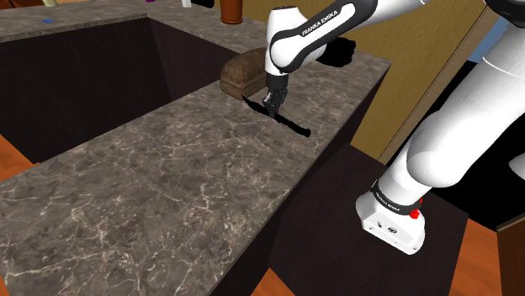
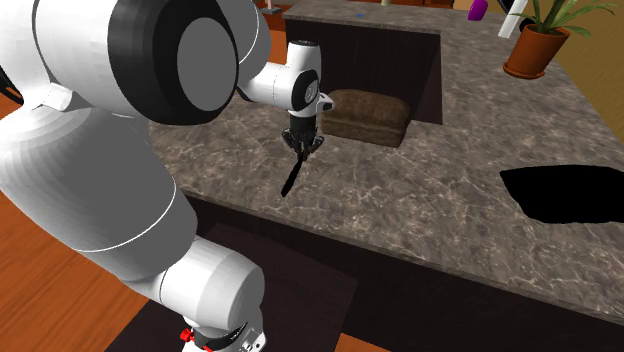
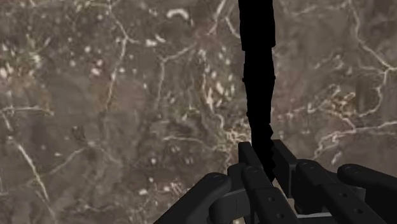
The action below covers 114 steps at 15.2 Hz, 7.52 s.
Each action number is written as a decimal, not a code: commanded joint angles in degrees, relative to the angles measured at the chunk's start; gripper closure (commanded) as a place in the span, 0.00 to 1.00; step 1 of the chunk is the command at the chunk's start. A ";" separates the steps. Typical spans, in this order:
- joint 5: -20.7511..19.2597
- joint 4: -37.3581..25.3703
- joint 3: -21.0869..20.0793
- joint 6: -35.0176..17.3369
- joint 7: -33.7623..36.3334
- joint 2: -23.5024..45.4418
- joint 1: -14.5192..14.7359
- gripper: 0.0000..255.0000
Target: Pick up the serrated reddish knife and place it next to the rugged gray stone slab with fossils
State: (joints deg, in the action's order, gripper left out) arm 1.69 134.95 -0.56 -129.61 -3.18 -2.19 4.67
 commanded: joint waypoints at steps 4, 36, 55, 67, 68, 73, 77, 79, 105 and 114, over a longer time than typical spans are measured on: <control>0.01 0.00 -0.01 0.01 0.00 0.01 0.01 1.00; -0.51 -13.64 0.91 23.17 -0.84 -9.49 -0.68 1.00; -4.28 -18.81 17.22 23.86 -27.22 -5.11 -12.07 1.00; -0.19 -34.46 25.82 26.23 -45.20 8.83 -20.16 1.00; 0.48 -36.28 26.33 26.65 -46.70 10.38 -21.05 1.00; 4.37 -46.95 28.25 29.56 -53.86 19.06 -26.32 1.00; 6.89 -53.93 28.63 31.30 -57.56 24.83 -30.18 1.00; 6.92 -52.41 28.56 29.77 -57.59 24.85 -30.04 1.00; 9.48 -39.77 27.16 13.09 -59.00 29.41 -29.95 1.00; 9.48 -39.77 27.16 13.09 -59.00 29.41 -29.95 0.00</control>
State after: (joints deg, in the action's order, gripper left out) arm 11.17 95.18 26.60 -116.52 -62.18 27.22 -25.27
